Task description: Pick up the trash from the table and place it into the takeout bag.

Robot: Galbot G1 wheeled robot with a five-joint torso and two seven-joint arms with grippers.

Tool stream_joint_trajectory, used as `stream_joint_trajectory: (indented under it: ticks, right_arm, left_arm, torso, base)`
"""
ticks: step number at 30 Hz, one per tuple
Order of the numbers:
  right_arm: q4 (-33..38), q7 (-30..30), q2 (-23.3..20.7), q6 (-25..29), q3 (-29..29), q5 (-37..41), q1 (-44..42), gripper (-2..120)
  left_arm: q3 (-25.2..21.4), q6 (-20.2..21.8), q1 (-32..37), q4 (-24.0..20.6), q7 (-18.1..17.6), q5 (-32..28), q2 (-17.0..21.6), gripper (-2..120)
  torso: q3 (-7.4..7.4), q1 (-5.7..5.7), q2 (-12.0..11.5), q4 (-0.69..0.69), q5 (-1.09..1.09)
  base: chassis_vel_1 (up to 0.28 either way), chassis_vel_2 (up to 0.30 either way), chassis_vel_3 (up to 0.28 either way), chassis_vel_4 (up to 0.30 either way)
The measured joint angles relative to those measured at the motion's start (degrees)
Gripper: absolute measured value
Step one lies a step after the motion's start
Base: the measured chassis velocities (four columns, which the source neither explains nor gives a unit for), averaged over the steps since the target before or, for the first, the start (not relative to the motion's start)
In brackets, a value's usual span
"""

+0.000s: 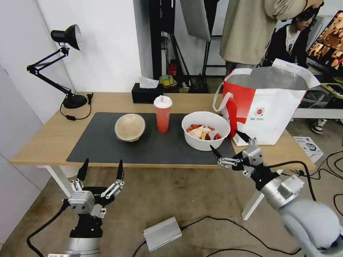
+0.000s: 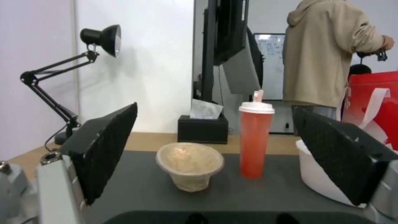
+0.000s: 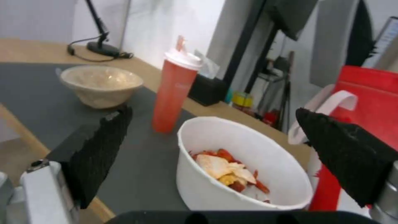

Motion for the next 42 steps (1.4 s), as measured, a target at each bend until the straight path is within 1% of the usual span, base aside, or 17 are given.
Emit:
stream_joint_trajectory:
  ticks: [2,5,6,10,12,15,16,19,20,23,24,29,39,42]
  right_arm:
    - [-0.25,-0.42,-0.46,0.00,-0.13,0.33,0.27,100]
    - [-1.44,-3.01,-3.20,-0.35,-0.97,2.22,2.19,100]
    - [-1.44,-3.01,-3.20,-0.35,-0.97,2.22,2.19,100]
    - [-3.23,-4.46,-6.52,-2.58,-3.55,5.45,6.62,100]
    - [-3.86,-5.08,-7.30,-3.16,-4.27,6.20,7.81,100]
    - [-5.75,-7.05,-9.73,-5.59,-6.83,11.31,11.47,100]
    - [-5.75,-7.05,-9.73,-5.59,-6.83,11.31,11.47,100]
    - [-7.76,-9.20,-11.75,-7.20,-9.61,14.19,15.69,100]
    - [-7.76,-9.20,-11.75,-7.20,-9.61,14.19,15.69,100]
    - [-10.07,-10.77,-13.02,-8.70,-13.01,16.01,20.66,100]
    - [-10.07,-10.77,-13.02,-8.70,-13.01,16.01,20.66,100]
    - [-13.12,-12.36,-15.05,-9.43,-17.29,16.87,26.15,100]
    - [-16.64,-13.26,-16.56,-9.60,-20.09,18.18,30.80,100]
    - [-17.97,-15.14,-17.43,-10.14,-22.65,18.58,34.07,100]
  left_arm:
    - [-0.03,0.00,-0.06,0.11,0.05,-0.03,0.00,100]
    - [-0.19,0.00,-0.41,0.78,0.36,-0.09,0.02,100]
    - [-0.19,0.00,-0.41,0.78,0.36,-0.09,0.02,100]
    - [-0.23,0.00,-0.78,1.55,0.75,-0.10,-0.04,100]
    - [-0.26,0.00,-0.85,1.72,0.88,-0.10,-0.07,100]
    - [-0.27,-0.06,-0.93,2.21,1.20,-0.16,-0.17,100]
    - [-0.27,-0.06,-0.93,2.21,1.20,-0.16,-0.17,100]
    - [-0.26,-0.15,-0.94,2.46,1.50,-0.30,-0.30,100]
    - [-0.26,-0.15,-0.94,2.46,1.50,-0.30,-0.30,100]
    - [-0.33,-0.25,-1.05,2.69,1.86,-0.46,-0.52,100]
    - [-0.33,-0.25,-1.05,2.69,1.86,-0.46,-0.52,100]
    - [-0.66,-0.92,-1.33,3.53,2.22,-0.91,-0.52,100]
    - [-0.67,-1.12,-2.17,4.78,3.18,-1.37,-0.35,100]
    - [-0.66,-1.14,-2.41,5.20,3.35,-1.47,-0.23,100]
  torso:
    - [0.00,0.00,0.00,0.00,0.00]
    - [0.00,0.00,0.00,-0.01,0.00]
    - [0.00,0.00,0.00,-0.01,0.00]
    - [0.00,0.00,0.00,0.00,0.00]
    - [0.00,0.00,0.00,0.00,0.00]
    - [0.00,0.00,0.00,0.00,0.01]
    - [0.00,0.00,0.00,0.00,0.01]
    - [0.00,0.00,0.00,-0.01,0.00]
    - [0.00,0.00,0.00,-0.01,0.00]
    - [0.00,0.01,0.00,0.00,0.00]
    - [0.00,0.01,0.00,0.00,0.00]
    - [0.00,0.01,0.00,0.00,0.00]
    - [0.00,0.01,0.00,-0.01,0.00]
    - [0.00,0.00,0.00,0.00,-0.01]
  base:
    - [0.000,0.000,0.000,0.000]
    - [0.000,0.000,0.000,0.000]
    - [0.000,0.000,0.000,0.000]
    - [0.000,0.000,0.000,0.000]
    - [0.000,0.000,0.000,0.000]
    - [0.000,0.000,0.000,0.000]
    - [0.000,0.000,0.000,0.000]
    - [0.000,0.000,0.000,0.000]
    - [0.000,0.000,0.000,0.000]
    - [0.000,0.000,0.000,0.000]
    - [0.000,0.000,0.000,0.000]
    - [0.000,0.000,0.000,0.000]
    - [0.000,0.000,0.000,0.000]
    - [0.000,0.000,0.000,0.000]
